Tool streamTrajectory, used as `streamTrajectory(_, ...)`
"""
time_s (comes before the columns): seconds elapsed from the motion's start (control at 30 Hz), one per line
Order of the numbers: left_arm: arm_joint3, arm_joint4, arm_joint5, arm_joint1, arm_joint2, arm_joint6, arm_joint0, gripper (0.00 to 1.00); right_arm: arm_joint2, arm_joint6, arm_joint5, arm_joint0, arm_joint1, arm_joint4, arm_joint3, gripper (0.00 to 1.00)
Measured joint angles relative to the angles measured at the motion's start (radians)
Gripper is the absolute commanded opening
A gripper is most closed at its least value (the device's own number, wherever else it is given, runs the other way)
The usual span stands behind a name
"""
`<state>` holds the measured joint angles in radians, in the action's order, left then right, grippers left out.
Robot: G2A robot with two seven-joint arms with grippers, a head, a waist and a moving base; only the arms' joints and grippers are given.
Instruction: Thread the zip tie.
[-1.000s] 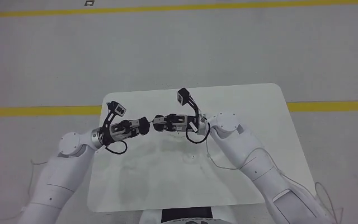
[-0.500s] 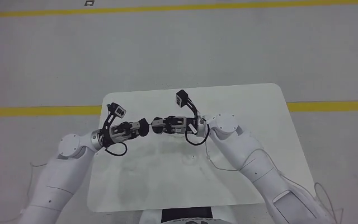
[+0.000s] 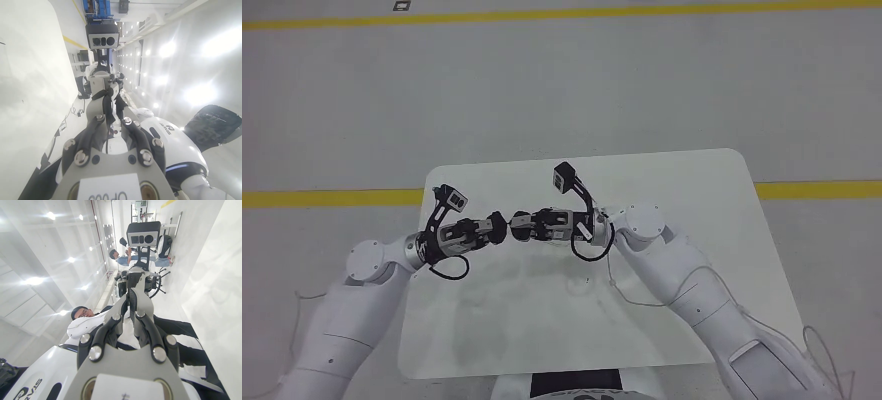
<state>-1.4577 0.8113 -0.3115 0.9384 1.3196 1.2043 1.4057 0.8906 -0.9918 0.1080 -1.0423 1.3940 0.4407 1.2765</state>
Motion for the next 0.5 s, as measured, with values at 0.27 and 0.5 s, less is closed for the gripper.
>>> streamTrajectory(0.27,-0.003,0.002,0.000,-0.001,0.008,0.006,0.006,0.00,0.022,0.021,0.000,-0.012,-0.007,0.001,0.010,1.00)
streamTrajectory(0.5,-0.008,0.006,-0.004,-0.006,0.035,0.025,0.021,0.00,0.118,0.011,-0.005,-0.056,-0.039,-0.022,0.052,1.00)
